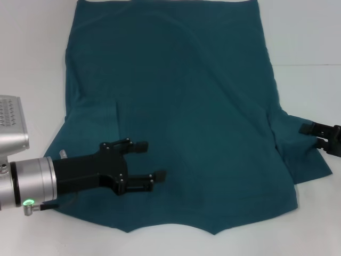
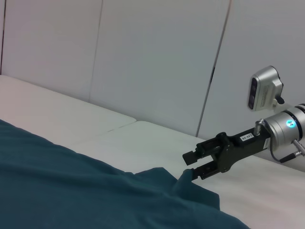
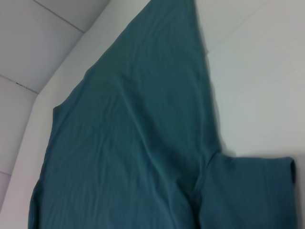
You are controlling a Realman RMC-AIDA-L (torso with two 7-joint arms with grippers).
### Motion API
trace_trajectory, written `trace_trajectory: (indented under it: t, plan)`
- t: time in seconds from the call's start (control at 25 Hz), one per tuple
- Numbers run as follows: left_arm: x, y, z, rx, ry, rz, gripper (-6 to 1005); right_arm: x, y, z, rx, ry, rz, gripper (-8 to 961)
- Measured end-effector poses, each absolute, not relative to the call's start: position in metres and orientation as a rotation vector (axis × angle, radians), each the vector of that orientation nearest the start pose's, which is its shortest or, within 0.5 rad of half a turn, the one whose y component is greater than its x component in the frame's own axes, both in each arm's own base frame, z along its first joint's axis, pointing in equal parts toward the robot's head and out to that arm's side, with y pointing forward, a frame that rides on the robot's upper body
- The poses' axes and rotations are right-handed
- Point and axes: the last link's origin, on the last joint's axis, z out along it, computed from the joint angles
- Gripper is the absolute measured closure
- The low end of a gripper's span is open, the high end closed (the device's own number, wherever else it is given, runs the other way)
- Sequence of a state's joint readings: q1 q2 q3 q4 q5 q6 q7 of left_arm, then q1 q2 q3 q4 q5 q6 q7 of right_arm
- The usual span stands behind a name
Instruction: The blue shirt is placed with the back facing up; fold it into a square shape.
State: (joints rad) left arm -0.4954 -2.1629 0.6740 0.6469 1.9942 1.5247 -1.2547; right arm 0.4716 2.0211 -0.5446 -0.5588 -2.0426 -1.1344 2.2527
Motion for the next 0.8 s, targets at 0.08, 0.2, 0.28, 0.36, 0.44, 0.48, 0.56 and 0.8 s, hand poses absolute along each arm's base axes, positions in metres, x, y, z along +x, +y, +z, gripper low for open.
trace_trajectory:
  t: [0.08,0.2,0.28,0.36,0.44,0.48,0.56,0.8]
  plan:
    - [-0.2575,0.3149,-0.0322,-2.704,-0.553,-0.755,111,0.3541,0.3478,0.0307,-1.742,1.848,0.765,168]
    - [-0.2577,0.3149,-0.0319,-2.703,-0.552,-0.754,111,0.3532,0.3494,0.0291,-1.742,1.847,0.764,283]
    - [-0.2578,0.3149,-0.0318,-2.702,-0.552,-0.754,111,0.3537,0.3503,0.0295,-1.737,1.843,0.762,363]
    - [-0.2579,0.3151,-0.0314,-2.702,-0.551,-0.753,111,0.3542,0.3509,0.0299,-1.732,1.841,0.761,443]
    - [-0.2581,0.3152,-0.0311,-2.701,-0.551,-0.752,111,0.3546,0.3511,0.0307,-1.726,1.840,0.765,503]
    - [-0.2581,0.3152,-0.0310,-2.701,-0.551,-0.752,111,0.3549,0.3512,0.0312,-1.722,1.840,0.768,534]
    - [-0.2582,0.3153,-0.0308,-2.700,-0.551,-0.752,111,0.3554,0.3511,0.0318,-1.715,1.842,0.774,594]
    - [-0.2583,0.3154,-0.0308,-2.699,-0.551,-0.751,111,0.3574,0.3502,0.0327,-1.696,1.846,0.792,810]
